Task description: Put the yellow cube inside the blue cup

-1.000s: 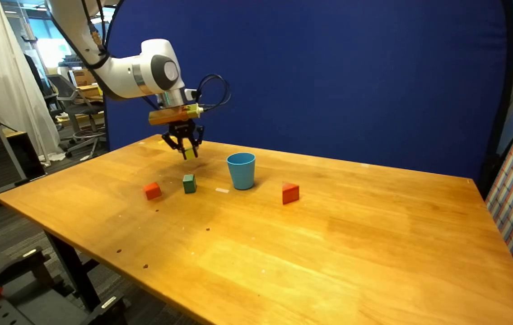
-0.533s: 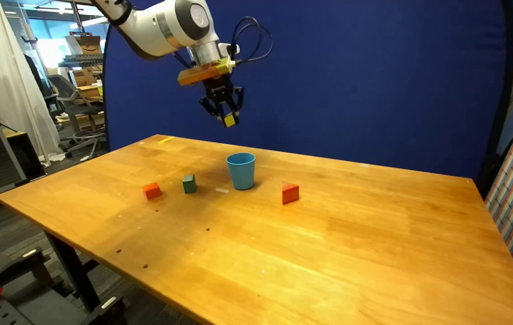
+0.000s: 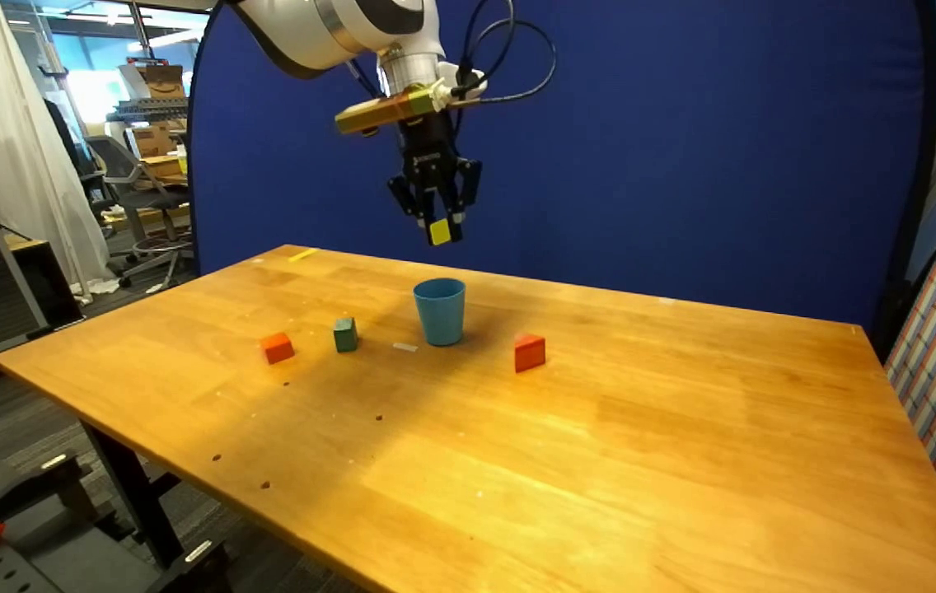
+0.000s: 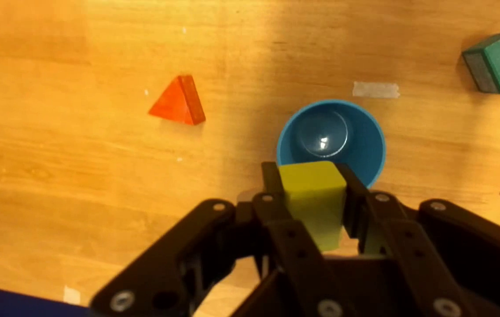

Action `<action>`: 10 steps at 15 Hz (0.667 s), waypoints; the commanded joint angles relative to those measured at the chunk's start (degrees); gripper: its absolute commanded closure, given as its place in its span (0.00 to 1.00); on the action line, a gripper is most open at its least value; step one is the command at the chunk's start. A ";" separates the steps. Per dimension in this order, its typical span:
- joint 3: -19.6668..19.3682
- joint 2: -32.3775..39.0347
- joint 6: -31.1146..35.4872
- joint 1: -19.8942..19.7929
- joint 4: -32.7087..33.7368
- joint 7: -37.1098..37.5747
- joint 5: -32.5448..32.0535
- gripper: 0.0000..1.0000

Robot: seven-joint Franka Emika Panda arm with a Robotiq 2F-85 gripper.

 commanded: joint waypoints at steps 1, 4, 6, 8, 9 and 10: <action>1.31 -0.65 0.48 -2.06 -2.68 1.17 2.14 0.87; 1.50 0.12 2.82 -2.11 -3.69 1.53 1.87 0.87; 1.90 0.12 5.85 -1.90 -4.66 1.48 1.69 0.87; 2.40 0.83 7.29 -1.77 -4.59 1.45 1.97 0.86; 2.84 1.02 7.84 -2.01 -4.62 1.37 2.84 0.75; 2.99 1.23 8.69 -1.99 -4.76 1.40 2.88 0.41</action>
